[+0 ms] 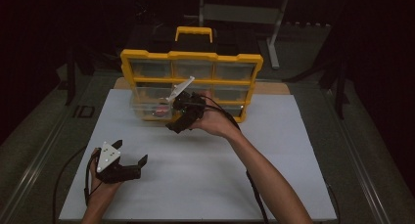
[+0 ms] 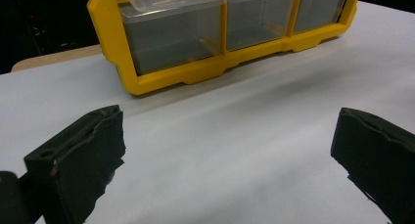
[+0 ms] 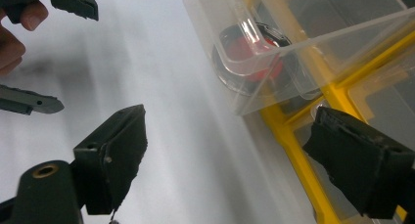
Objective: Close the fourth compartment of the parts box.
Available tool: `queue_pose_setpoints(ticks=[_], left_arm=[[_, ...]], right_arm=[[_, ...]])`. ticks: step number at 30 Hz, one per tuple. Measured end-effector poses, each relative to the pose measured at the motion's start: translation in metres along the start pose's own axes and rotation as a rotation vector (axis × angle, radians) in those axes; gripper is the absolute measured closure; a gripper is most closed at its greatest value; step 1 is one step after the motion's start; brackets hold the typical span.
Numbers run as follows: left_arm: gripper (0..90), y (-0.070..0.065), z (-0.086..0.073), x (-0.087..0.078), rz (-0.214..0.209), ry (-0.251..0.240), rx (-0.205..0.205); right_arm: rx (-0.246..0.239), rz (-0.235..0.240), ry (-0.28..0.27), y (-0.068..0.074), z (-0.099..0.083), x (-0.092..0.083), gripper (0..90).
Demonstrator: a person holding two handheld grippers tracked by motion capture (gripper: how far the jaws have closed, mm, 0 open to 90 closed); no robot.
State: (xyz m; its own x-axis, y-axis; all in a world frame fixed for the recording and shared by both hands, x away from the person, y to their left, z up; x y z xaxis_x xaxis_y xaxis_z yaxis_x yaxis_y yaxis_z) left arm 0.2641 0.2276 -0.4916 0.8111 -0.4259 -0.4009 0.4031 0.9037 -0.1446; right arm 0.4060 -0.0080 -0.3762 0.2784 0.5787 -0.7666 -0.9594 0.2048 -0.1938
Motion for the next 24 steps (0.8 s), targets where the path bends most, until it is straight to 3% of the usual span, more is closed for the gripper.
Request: queue_pose_setpoints(ticks=[24], left_arm=[[0.1,0.000,0.000,0.000,0.000,-0.001,-0.001]], right_arm=[[-0.021,0.030,-0.002,0.011,0.001,0.006,18.3]])
Point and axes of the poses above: each handheld gripper's, and its own axes: x roughly forward along the jaws, z roughly out of its top, y roughly to its left, the point moved 1 cm from there along x, roughly forward along the jaws, and after that the axes turned 11 degrees about -x, right-handed, at the moved point
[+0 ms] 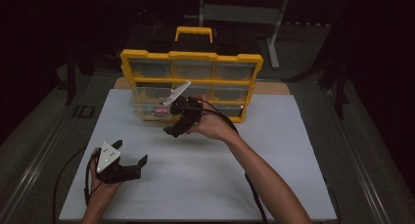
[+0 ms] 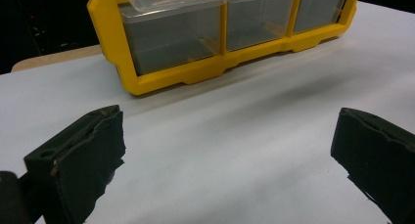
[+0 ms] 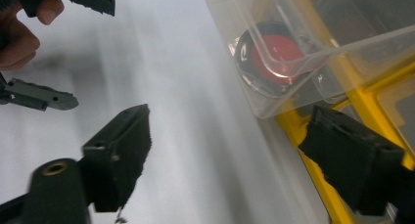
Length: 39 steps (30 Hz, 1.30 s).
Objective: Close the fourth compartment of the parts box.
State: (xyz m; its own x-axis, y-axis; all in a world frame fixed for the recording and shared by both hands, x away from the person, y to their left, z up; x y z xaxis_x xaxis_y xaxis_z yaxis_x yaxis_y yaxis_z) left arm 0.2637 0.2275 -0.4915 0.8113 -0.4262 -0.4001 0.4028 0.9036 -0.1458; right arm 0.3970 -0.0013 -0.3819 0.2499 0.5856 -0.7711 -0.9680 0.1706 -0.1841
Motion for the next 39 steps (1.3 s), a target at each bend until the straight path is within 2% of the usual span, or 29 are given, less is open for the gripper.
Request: queue_pose_setpoints(ticks=[3,5,6,8,13,14,19,20,23,25,39], left_arm=[[0.1,0.000,0.000,0.000,0.000,0.002,0.002],[0.1,0.000,0.000,0.000,0.000,0.002,0.002],[0.1,0.000,0.000,0.000,0.000,0.002,0.003],[0.1,0.000,0.000,0.000,0.000,0.002,0.002],[0.1,0.000,0.000,0.000,0.000,0.004,0.003],[0.1,0.000,0.000,0.000,0.000,0.004,0.004],[0.1,0.000,0.000,0.001,-0.001,0.004,0.002],[0.1,0.000,0.000,0.001,-0.001,0.004,0.003],[0.1,0.000,0.000,0.001,0.000,0.004,0.003],[0.1,0.000,0.000,0.001,0.000,0.004,0.003],[0.1,0.000,0.000,0.000,0.002,0.002,0.003]], right_arm=[[-0.001,0.015,-0.006,0.001,-0.001,0.000,24.3],[-0.010,0.025,-0.010,0.002,-0.001,0.000,31.5],[-0.021,0.038,-0.015,0.003,-0.001,0.000,38.8],[-0.026,0.042,-0.014,0.003,-0.001,0.000,41.8],[-0.045,0.032,-0.025,0.004,0.000,0.000,56.2],[-0.045,0.032,-0.025,0.004,0.000,0.000,56.2],[-0.049,0.012,-0.040,0.004,0.002,0.000,69.3],[-0.050,0.000,-0.047,0.004,0.002,0.000,75.5],[-0.046,-0.003,-0.050,0.004,0.003,0.000,79.6],[-0.053,-0.015,-0.054,0.004,0.004,0.002,87.5],[-0.038,-0.036,-0.064,0.002,0.010,0.008,89.3]])
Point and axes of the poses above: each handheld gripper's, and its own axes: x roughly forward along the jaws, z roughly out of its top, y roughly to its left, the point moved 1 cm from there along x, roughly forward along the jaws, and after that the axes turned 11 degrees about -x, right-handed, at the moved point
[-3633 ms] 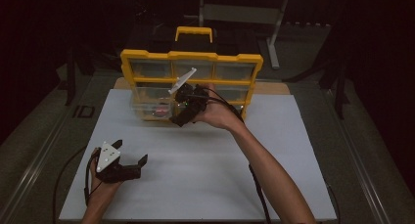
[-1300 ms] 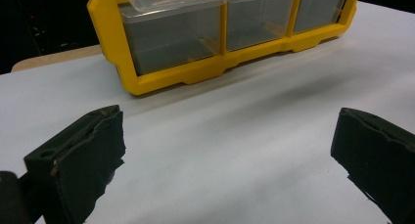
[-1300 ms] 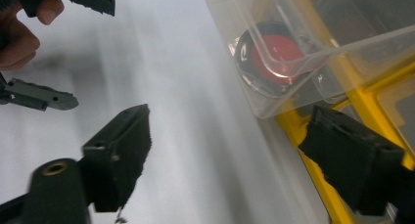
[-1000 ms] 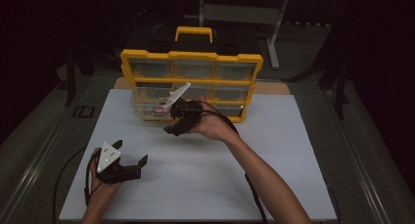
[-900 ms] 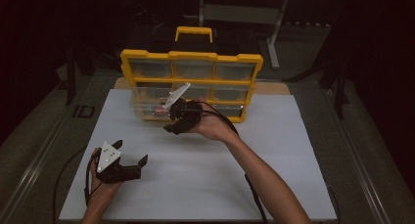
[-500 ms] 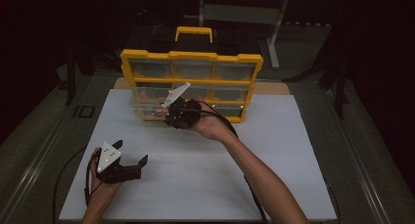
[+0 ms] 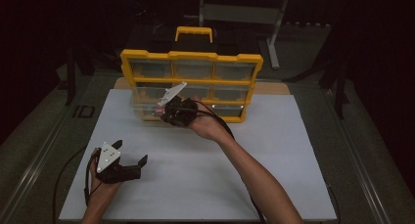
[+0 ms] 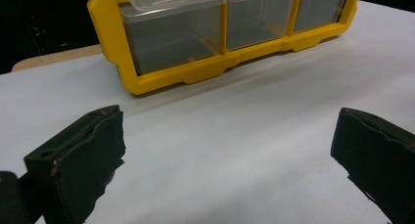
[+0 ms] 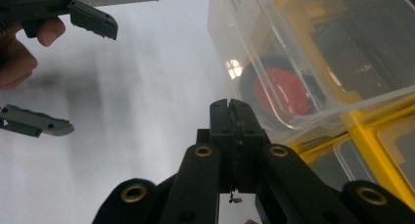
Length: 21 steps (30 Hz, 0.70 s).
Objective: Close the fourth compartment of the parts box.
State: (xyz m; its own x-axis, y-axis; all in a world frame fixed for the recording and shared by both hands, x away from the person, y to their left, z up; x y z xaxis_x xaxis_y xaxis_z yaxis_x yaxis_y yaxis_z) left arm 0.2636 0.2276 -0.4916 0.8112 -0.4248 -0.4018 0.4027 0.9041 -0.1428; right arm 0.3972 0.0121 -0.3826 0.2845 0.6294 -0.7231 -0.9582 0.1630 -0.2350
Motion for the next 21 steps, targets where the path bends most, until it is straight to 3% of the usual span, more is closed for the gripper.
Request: queue_pose_setpoints(ticks=[21], left_arm=[[0.1,-0.0001,-0.0001,-0.0001,0.002,0.002,0.002]], right_arm=[[0.038,-0.009,-0.009,-0.0058,0.0000,0.0084,89.3]])
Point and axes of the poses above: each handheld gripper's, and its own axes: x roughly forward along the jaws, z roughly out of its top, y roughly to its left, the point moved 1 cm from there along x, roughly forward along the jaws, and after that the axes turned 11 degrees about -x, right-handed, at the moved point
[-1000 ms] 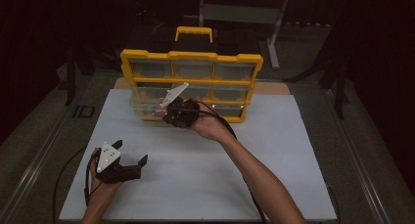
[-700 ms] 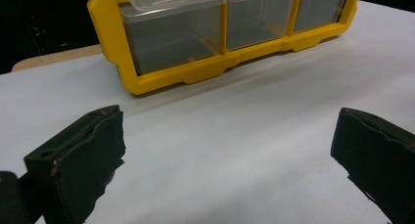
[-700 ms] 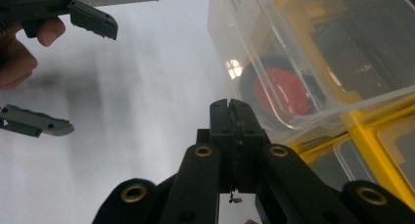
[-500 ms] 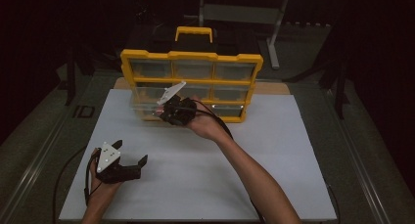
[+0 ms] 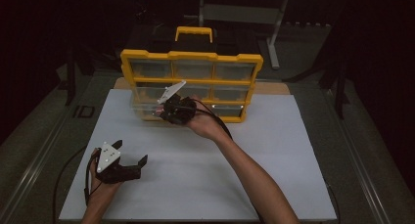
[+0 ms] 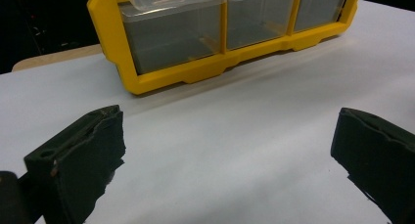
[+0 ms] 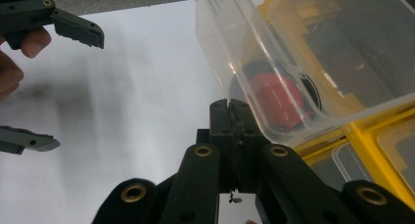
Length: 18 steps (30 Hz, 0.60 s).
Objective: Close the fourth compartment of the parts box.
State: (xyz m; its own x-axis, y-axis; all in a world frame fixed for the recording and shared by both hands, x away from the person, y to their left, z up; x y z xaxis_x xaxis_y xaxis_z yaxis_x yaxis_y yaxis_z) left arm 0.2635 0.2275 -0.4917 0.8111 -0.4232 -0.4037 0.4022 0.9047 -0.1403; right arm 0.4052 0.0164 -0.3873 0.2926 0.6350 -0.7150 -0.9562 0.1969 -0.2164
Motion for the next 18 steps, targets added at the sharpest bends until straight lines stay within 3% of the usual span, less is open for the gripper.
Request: queue_pose_setpoints(ticks=[18], left_arm=[[0.1,-0.0004,-0.0002,0.0007,0.000,0.003,0.002]], right_arm=[[0.014,-0.005,-0.016,-0.0028,-0.0005,0.0008,89.3]])
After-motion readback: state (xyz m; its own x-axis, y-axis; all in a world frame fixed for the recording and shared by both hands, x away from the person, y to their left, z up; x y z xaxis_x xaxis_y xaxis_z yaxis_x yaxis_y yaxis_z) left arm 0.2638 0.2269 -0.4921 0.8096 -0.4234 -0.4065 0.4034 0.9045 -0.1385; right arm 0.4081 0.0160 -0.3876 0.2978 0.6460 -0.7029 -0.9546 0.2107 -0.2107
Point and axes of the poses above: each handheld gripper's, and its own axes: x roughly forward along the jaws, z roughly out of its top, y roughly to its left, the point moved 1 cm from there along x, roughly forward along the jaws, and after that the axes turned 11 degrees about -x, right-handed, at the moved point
